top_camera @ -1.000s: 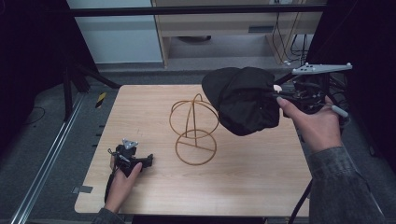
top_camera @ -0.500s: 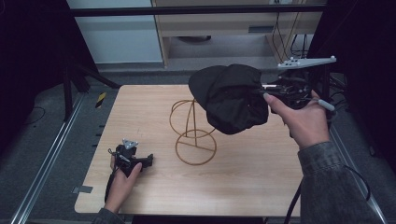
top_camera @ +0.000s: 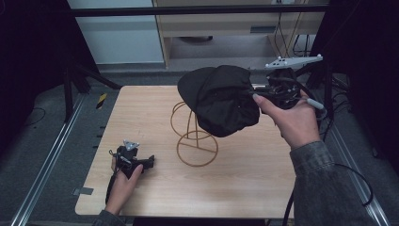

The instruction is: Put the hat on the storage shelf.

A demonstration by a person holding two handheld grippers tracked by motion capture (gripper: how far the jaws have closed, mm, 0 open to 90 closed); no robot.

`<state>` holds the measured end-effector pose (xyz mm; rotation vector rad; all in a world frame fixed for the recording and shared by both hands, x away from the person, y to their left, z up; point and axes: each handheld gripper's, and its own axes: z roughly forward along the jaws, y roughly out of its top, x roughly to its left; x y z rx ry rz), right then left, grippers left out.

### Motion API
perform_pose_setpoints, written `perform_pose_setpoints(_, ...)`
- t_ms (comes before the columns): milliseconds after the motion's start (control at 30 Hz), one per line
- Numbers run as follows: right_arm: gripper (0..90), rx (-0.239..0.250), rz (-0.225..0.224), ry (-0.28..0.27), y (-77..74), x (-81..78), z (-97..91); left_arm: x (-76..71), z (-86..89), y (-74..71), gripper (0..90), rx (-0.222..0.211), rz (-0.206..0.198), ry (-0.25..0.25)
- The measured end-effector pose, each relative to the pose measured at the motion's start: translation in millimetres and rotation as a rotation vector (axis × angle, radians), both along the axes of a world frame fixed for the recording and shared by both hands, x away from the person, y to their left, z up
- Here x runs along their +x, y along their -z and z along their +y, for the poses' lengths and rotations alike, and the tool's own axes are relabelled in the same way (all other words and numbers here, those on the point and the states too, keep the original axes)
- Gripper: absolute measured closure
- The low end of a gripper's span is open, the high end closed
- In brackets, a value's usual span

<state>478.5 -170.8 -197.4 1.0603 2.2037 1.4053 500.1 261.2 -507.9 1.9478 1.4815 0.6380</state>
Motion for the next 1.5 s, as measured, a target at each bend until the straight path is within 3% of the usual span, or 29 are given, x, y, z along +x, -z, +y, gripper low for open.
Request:
perform_pose_setpoints(667,84.7,-0.027,0.024,-0.044,9.5,8.7,29.0,0.2,-0.4,0.1,0.0,-0.001,-0.002,-0.002)
perform_pose_setpoints(900,84.6,-0.045,0.042,-0.054,20.2,17.4,40.3,0.1,-0.2,-0.1,0.0,0.001,0.001,0.001)
perform_pose_setpoints(1500,84.2,-0.063,0.050,-0.064,29.6,25.2,50.1,0.1,-0.3,0.0,0.0,0.000,-0.001,-0.001)
